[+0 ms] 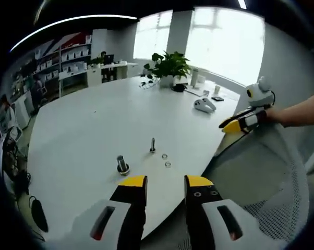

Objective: Place the washer onto the threaded stud by aligning its center hole with the stud, sliding it down to the base, and recovering from edge contact or off-axis alignment until the washer reaches the visible bottom stop.

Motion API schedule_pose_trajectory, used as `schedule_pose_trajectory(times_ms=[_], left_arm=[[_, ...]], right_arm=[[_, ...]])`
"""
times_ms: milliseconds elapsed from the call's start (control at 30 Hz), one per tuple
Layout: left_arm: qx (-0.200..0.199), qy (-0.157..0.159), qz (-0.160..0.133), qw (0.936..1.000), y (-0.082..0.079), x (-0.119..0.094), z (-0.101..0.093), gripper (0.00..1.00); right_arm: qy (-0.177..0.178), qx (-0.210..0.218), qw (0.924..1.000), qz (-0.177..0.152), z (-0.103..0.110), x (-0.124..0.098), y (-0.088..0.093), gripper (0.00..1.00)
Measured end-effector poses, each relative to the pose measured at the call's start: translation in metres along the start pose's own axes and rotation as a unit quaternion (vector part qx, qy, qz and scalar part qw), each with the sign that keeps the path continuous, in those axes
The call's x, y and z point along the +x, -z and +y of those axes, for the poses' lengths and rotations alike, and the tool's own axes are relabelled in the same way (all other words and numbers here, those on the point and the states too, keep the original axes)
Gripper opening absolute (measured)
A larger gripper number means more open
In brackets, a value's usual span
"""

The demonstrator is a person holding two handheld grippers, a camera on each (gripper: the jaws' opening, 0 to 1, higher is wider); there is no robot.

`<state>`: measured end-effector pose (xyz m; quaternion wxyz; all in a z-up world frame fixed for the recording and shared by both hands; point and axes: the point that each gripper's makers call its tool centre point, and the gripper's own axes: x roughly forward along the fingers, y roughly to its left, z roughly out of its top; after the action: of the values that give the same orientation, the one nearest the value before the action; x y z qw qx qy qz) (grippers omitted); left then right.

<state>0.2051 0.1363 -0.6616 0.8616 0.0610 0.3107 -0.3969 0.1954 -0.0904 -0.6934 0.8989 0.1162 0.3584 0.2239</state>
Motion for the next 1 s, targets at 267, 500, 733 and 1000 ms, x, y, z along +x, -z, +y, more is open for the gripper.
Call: schedule_pose_trajectory(times_ms=[267, 500, 733, 1000], left_arm=[[-0.002, 0.002, 0.000, 1.0000, 0.001, 0.000, -0.001, 0.27], [-0.005, 0.004, 0.007, 1.0000, 0.000, 0.005, -0.002, 0.26], [-0.031, 0.000, 0.034, 0.9989, 0.005, 0.024, -0.001, 0.26], [-0.042, -0.014, 0.067, 0.9968, 0.008, 0.069, -0.007, 0.27]], right_arm=[[0.006, 0.000, 1.0000, 0.005, -0.001, 0.000, 0.001, 0.31], [0.017, 0.002, 0.9997, 0.016, -0.006, 0.000, 0.005, 0.31], [0.014, -0.001, 0.9996, 0.024, -0.004, 0.002, 0.008, 0.31], [0.008, -0.001, 0.9995, 0.030, -0.002, 0.003, 0.009, 0.31]])
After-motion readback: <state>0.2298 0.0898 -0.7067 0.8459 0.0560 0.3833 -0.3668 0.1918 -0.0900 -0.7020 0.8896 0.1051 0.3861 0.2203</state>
